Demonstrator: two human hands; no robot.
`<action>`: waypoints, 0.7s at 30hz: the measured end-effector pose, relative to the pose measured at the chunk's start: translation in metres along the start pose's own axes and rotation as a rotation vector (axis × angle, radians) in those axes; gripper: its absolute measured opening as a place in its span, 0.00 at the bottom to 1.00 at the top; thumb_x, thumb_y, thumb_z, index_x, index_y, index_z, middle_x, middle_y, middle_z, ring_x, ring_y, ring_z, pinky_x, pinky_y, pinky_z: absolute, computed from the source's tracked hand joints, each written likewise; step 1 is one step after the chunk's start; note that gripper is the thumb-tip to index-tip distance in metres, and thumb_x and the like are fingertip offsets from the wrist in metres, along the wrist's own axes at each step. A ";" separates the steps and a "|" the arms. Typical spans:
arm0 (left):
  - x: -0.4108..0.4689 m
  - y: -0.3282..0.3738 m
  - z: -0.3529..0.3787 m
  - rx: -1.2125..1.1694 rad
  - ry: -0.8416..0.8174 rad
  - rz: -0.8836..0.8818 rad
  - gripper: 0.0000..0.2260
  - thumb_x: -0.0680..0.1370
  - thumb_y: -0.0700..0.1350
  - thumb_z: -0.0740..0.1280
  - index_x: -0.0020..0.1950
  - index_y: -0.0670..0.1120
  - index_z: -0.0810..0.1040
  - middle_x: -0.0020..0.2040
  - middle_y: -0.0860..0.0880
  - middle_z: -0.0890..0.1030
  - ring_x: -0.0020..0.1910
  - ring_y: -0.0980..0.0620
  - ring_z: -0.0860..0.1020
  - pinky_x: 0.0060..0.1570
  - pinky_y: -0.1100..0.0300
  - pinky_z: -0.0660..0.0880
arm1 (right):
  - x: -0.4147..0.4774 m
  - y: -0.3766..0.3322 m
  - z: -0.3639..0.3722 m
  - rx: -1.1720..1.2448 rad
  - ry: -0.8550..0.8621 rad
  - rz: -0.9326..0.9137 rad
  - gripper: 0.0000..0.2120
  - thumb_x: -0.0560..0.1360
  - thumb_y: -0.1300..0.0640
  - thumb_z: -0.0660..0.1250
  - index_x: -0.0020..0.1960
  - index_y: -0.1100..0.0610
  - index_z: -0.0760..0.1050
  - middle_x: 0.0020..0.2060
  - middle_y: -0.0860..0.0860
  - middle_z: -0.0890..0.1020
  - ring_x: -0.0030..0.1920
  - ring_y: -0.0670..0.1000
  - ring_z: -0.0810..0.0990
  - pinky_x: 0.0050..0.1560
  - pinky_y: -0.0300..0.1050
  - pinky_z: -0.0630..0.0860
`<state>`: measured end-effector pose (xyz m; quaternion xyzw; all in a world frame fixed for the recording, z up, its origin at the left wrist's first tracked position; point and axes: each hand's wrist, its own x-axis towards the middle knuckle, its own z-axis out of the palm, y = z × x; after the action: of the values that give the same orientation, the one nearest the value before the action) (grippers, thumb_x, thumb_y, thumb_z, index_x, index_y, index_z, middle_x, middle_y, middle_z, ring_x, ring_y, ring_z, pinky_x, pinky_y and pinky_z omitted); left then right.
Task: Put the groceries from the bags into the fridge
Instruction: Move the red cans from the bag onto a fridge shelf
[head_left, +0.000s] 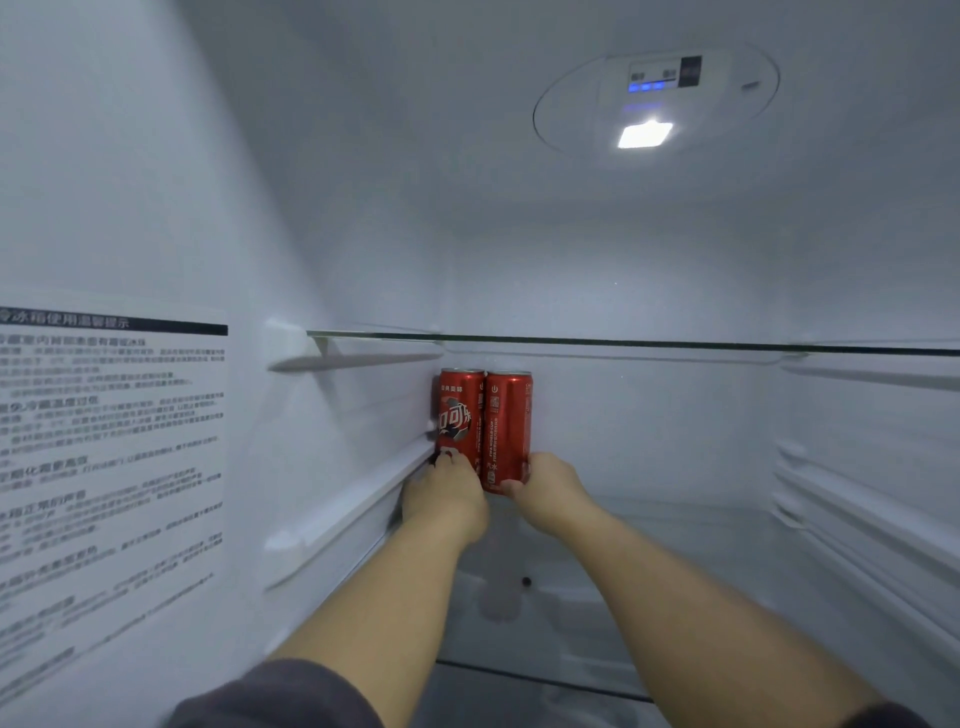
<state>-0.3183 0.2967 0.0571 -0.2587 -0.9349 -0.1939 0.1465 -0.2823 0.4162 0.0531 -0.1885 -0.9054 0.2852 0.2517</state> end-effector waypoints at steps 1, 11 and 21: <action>0.000 0.000 -0.001 -0.022 0.007 0.007 0.21 0.80 0.43 0.61 0.72 0.41 0.63 0.67 0.44 0.71 0.64 0.45 0.72 0.61 0.52 0.71 | 0.000 0.000 0.000 -0.003 0.000 0.003 0.16 0.78 0.56 0.66 0.64 0.60 0.75 0.57 0.57 0.81 0.56 0.57 0.80 0.58 0.49 0.76; -0.003 0.004 -0.007 -0.127 0.108 0.078 0.15 0.80 0.42 0.62 0.66 0.43 0.69 0.65 0.44 0.65 0.56 0.45 0.74 0.53 0.53 0.73 | -0.002 -0.004 -0.004 0.005 0.064 -0.012 0.12 0.76 0.58 0.64 0.57 0.61 0.78 0.50 0.57 0.82 0.49 0.57 0.81 0.52 0.49 0.79; -0.012 0.006 -0.008 -0.054 -0.020 0.075 0.28 0.79 0.41 0.61 0.77 0.44 0.56 0.71 0.41 0.59 0.63 0.40 0.70 0.62 0.49 0.71 | -0.042 -0.027 -0.028 -0.013 -0.130 -0.096 0.21 0.78 0.59 0.65 0.70 0.55 0.68 0.63 0.57 0.78 0.62 0.56 0.77 0.60 0.45 0.72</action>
<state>-0.3043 0.2927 0.0615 -0.2995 -0.9204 -0.2106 0.1371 -0.2383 0.3872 0.0749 -0.1274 -0.9297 0.2787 0.2044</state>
